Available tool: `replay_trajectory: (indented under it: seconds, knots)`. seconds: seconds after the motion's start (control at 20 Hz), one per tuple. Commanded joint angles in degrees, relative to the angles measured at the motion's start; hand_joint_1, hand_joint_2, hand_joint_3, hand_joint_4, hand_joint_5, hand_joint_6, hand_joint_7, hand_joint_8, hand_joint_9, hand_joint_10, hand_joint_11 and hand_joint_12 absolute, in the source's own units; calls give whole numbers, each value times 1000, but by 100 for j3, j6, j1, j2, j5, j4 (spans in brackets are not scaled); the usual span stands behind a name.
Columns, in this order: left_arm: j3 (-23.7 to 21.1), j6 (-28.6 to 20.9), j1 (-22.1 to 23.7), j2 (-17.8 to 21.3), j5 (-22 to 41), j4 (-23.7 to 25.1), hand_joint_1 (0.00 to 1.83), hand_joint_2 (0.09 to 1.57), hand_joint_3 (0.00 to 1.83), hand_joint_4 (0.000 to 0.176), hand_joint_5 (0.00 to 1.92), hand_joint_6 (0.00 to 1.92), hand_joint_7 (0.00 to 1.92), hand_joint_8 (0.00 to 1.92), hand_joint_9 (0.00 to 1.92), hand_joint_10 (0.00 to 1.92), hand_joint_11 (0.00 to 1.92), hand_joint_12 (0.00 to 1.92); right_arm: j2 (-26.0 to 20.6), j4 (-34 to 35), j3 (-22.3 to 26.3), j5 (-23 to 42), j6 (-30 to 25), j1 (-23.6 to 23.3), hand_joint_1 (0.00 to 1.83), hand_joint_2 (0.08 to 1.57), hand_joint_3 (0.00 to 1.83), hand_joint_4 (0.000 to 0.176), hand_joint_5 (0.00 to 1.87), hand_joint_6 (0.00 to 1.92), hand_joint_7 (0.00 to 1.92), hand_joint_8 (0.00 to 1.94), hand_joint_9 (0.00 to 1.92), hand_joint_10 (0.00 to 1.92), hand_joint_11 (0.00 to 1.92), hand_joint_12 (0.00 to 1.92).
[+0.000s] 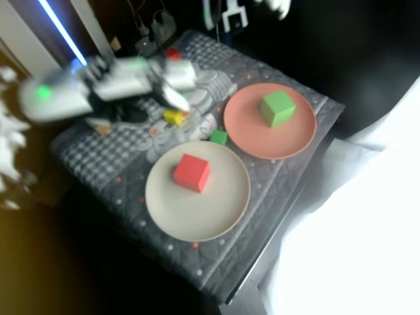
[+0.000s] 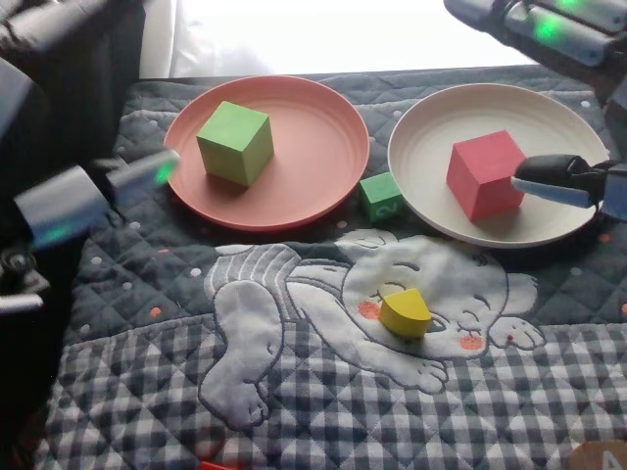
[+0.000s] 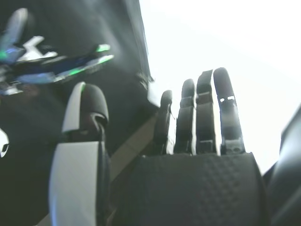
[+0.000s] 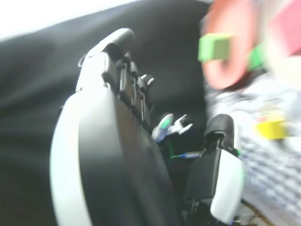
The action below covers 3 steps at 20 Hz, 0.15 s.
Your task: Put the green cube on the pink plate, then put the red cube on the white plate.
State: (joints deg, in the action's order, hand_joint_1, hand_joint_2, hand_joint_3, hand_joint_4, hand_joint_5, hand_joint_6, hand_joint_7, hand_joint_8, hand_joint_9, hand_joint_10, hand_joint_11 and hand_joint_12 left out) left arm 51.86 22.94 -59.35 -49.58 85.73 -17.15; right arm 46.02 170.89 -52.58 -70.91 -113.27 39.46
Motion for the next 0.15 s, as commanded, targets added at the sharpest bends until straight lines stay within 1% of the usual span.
replay_trajectory:
  seconds: [0.0, 0.05, 0.1]
  knots:
    - [37, -15, 121, 41, 951, 129, 667, 1209, 2, 14, 162, 0, 422, 1, 556, 5, 360, 872, -36, 151, 54, -1328, 15, 27, 518, 1305, 69, 0, 2, 0, 56, 16, 44, 8, 0, 322]
    - [55, -15, 165, 50, 1126, 129, 676, 1210, 1, 0, 124, 0, 426, 1, 576, 4, 409, 764, -15, 152, 117, -1709, 18, 172, 406, 1321, 49, 0, 0, 0, 14, 8, 8, 1, 0, 167]
    - [60, -15, 179, 54, 1212, 129, 605, 1247, 0, 0, 90, 0, 384, 0, 566, 0, 395, 672, 5, 153, 133, -1929, 21, 241, 249, 1366, 10, 0, 89, 50, 129, 11, 98, 22, 0, 432]
